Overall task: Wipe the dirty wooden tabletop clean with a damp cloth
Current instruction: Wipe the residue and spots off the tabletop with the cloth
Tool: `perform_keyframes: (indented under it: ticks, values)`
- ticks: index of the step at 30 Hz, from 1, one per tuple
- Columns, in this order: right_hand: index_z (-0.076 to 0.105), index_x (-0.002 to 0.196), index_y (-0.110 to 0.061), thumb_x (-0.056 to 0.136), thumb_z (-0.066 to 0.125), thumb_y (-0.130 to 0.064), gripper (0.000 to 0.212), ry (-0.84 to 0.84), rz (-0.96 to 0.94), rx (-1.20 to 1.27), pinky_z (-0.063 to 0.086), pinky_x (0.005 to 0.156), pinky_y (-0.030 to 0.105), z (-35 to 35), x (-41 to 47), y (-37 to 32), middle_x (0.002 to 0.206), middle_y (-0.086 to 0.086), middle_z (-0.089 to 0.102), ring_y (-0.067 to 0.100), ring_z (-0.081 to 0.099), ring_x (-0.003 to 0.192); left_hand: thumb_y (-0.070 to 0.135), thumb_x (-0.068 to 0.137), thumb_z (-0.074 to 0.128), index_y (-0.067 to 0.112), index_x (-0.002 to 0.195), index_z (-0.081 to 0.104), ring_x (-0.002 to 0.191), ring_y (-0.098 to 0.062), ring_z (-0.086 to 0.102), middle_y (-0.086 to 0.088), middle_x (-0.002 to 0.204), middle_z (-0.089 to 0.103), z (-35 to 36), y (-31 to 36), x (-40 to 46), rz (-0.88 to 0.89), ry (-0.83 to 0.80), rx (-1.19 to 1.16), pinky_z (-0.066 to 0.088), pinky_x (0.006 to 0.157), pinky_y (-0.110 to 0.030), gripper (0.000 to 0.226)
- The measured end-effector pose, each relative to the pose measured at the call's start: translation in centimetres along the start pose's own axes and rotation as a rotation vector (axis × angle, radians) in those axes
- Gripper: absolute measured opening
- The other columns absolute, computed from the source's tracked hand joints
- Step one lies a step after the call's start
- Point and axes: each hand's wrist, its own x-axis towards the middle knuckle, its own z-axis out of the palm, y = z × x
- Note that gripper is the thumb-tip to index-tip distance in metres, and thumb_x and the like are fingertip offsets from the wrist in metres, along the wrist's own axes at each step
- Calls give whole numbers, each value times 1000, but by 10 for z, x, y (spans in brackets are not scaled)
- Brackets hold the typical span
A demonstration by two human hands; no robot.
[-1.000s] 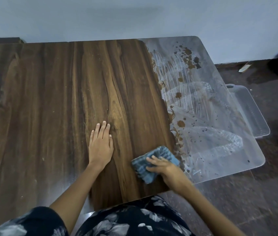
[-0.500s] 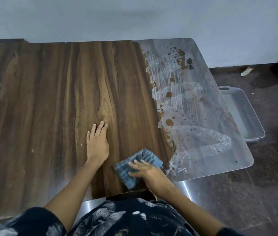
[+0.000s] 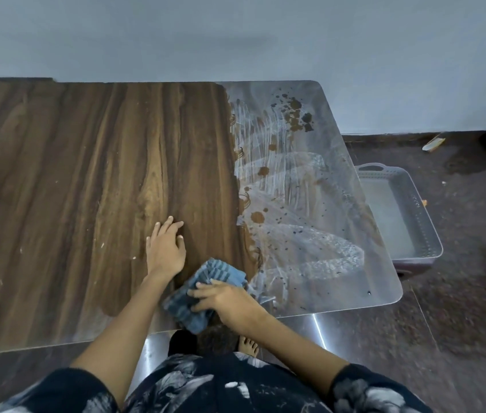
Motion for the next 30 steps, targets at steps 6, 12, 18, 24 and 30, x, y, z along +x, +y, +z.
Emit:
perform_keyframes:
  ticks: [6, 12, 18, 24, 30]
  values:
    - [63, 115, -10, 73, 41, 14, 53, 1, -42, -49, 24, 107, 29, -24, -31, 23, 138, 4, 49, 20, 38, 133, 17, 96, 40, 19, 134, 45, 143, -26, 11, 1, 153, 26, 9, 23, 0, -109, -32, -16, 9, 112, -55, 38]
    - [62, 118, -11, 86, 44, 4, 39, 179, 176, 26, 24, 114, 34, -56, 15, 56, 140, 4, 46, 19, 34, 135, 17, 97, 37, 22, 132, 47, 143, -24, 11, 2, 152, 27, 12, 35, 22, -87, -14, -34, 9, 113, -54, 36]
    - [58, 122, -13, 85, 45, 6, 44, 277, 364, 29, 18, 115, 24, -109, 73, 102, 144, -3, 41, 13, 27, 138, 20, 99, 34, 22, 136, 42, 144, -23, 7, 3, 154, 22, 14, 50, 78, -32, -50, -33, 7, 114, -49, 39]
    - [60, 120, -13, 79, 46, 14, 50, 368, 453, 41, 25, 114, 27, -148, 131, 148, 141, -2, 44, 15, 31, 136, 22, 99, 32, 22, 144, 31, 144, -24, 5, 2, 156, 16, 17, 69, 145, 30, -90, 40, 7, 115, -45, 44]
    - [61, 118, -13, 79, 45, 16, 51, 442, 515, 25, 27, 110, 24, -196, 190, 194, 142, -1, 44, 14, 32, 135, 27, 100, 29, 23, 147, 19, 144, -25, -1, 2, 157, 8, 23, 91, 211, 87, -108, 106, 3, 116, -43, 49]
